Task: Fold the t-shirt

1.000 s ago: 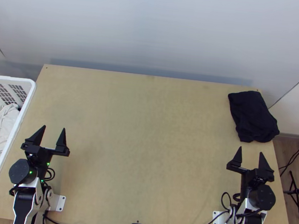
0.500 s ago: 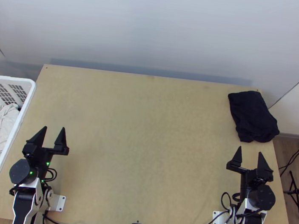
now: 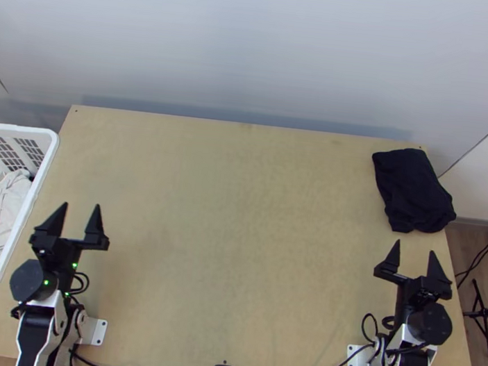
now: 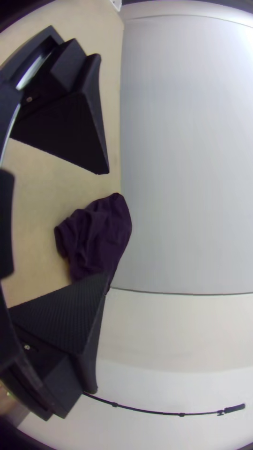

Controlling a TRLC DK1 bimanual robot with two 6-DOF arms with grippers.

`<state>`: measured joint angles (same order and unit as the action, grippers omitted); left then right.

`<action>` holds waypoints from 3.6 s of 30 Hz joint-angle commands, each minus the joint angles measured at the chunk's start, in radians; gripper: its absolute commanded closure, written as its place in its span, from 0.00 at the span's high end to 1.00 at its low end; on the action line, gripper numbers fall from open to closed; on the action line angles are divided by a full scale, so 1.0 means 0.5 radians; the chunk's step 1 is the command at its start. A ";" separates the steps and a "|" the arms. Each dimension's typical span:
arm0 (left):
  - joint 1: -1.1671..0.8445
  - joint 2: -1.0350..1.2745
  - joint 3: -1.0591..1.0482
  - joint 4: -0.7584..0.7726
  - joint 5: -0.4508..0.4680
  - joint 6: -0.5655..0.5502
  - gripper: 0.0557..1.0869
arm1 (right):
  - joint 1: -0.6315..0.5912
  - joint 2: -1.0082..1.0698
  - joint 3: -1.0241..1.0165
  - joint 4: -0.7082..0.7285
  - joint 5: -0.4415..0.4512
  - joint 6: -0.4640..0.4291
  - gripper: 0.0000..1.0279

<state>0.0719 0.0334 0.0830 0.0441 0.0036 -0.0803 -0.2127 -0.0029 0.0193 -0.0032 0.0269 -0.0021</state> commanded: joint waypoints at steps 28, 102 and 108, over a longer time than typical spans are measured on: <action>0.056 2.225 2.249 -1.104 -0.188 0.164 0.94 | 0.987 2.558 2.778 -0.963 0.081 0.155 0.96; 1.488 5.471 4.393 -1.282 -0.421 0.992 0.95 | 1.238 2.693 2.256 -0.981 0.152 -0.039 0.96; 1.485 5.545 4.411 -1.217 -0.418 1.007 0.80 | 1.226 2.727 2.272 -1.003 0.195 -0.063 0.96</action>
<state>0.8227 2.7583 2.2803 -0.5873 -0.2050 0.4160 0.4049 1.3418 1.1442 -0.4908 0.1062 -0.0223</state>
